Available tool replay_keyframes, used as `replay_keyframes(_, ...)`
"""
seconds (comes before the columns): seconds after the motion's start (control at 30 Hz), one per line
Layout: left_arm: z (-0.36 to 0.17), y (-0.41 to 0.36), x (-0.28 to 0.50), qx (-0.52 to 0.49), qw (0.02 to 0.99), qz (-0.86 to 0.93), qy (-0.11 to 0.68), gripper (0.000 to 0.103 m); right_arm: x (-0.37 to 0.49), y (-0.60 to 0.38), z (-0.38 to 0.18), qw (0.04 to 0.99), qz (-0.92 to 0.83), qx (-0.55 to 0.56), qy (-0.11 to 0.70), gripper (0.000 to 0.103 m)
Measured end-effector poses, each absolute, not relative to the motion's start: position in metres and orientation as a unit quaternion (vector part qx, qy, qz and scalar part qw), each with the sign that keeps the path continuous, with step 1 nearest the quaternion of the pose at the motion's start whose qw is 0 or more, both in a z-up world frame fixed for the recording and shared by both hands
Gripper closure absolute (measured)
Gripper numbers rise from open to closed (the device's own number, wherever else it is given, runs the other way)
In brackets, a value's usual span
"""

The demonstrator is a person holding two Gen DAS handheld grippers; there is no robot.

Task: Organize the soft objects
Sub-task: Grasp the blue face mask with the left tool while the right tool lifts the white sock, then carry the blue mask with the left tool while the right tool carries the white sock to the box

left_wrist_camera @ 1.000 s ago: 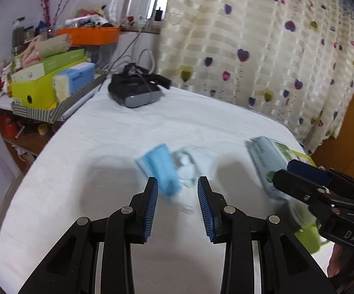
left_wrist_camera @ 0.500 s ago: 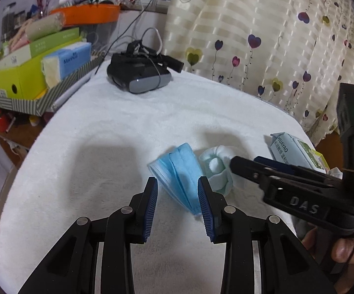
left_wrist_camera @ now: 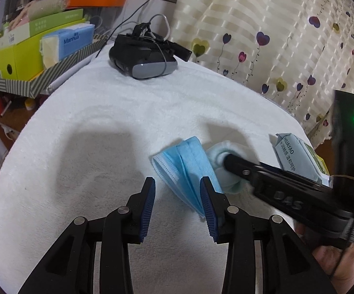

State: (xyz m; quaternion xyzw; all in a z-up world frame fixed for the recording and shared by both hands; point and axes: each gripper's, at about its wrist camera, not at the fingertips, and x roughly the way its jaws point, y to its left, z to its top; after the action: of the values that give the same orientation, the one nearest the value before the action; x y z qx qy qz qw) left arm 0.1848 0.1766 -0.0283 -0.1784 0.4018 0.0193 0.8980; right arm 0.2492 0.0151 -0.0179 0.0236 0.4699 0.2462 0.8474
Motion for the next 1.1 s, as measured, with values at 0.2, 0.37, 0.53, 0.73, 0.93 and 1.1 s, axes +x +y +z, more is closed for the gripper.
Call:
replay_keyframes(0.2,-0.029,0.165,0.195,-0.174,0.897,0.013,0.406,0.064,0.228,-0.011,0.019,0.872,0.250,0.031,0.419,0.072)
replay_keyframes(0.37,-0.036,0.150,0.214,-0.150,0.896,0.023,0.418,0.064,0.212,-0.024,0.039,0.880,0.261,0.033,0.394,0.072)
replay_keyframes(0.53,-0.042,0.131,0.224,-0.108,0.899,0.033,0.424,0.074,0.203,-0.036,0.053,0.886,0.267,0.036,0.378,0.072)
replay_keyframes(0.73,-0.036,0.113,0.216,-0.080,0.903,0.022,0.422,0.093,0.193,-0.059,0.066,0.893,0.268,0.045,0.360,0.072)
replay_keyframes(0.93,-0.007,0.103,0.193,-0.093,0.916,0.012,0.389,0.094,0.180,-0.087,0.079,0.900,0.268,0.058,0.340,0.072)
replay_keyframes(1.1,0.019,0.086,0.175,-0.102,0.927,0.000,0.362,0.094,0.170,-0.115,0.089,0.908,0.262,0.063,0.321,0.072)
